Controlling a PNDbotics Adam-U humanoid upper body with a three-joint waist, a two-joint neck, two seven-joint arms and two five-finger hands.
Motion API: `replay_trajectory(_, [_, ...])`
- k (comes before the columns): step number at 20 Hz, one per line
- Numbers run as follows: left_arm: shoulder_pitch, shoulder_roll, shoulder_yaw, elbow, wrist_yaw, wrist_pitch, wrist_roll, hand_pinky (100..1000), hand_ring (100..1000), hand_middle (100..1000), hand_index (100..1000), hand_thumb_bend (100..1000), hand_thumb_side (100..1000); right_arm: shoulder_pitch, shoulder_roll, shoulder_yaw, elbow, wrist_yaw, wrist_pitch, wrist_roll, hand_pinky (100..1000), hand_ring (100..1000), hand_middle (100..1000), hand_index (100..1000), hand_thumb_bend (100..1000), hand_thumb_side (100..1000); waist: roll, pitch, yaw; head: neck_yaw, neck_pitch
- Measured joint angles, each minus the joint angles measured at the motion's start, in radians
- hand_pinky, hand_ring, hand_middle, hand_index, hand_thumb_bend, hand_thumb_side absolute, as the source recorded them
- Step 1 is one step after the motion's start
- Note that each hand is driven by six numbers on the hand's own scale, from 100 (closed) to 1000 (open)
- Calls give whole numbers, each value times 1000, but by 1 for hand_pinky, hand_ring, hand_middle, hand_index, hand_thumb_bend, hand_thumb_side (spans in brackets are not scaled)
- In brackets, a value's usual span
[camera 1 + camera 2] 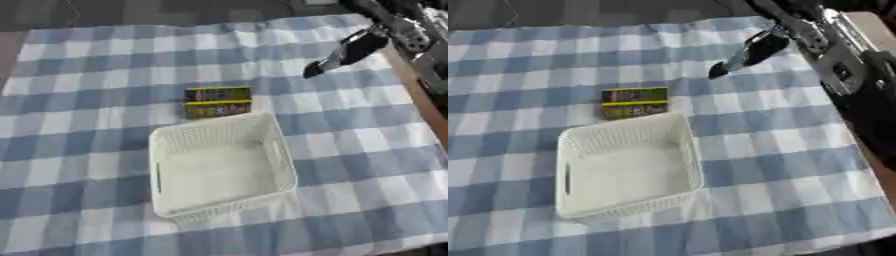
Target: Pick up objects on the table and place them in the box.
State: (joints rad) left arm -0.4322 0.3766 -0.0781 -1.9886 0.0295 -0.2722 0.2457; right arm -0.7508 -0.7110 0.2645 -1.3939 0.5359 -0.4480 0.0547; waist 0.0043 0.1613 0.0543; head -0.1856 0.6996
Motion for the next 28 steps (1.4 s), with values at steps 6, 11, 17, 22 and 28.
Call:
replay_trajectory(6, [-1,-8,0,0,2,-1,0,620,636,785,810,771,625,4,59,1,8,48,28,-25,100,658,737,803,955,412,6,1,3,-1,-6])
replay_trajectory(11, [-1,-8,0,0,2,-1,0,621,636,785,810,770,626,6,103,7,17,107,52,-79,155,697,728,796,945,421,6,3,3,-17,-7])
replay_trajectory(17, [-1,-9,0,0,2,-2,1,620,634,785,810,766,623,5,131,20,31,147,96,-161,117,686,723,793,935,449,9,3,0,-26,-7])
replay_trajectory(22, [-1,-9,0,0,2,-2,1,620,634,785,809,760,617,6,148,44,42,126,138,-178,100,663,725,796,939,497,11,3,-2,-26,-7])
replay_trajectory(28, [-1,-8,0,0,1,-2,1,621,634,785,809,756,617,24,151,63,36,39,168,-158,100,650,725,801,932,521,8,3,-3,-26,-7])
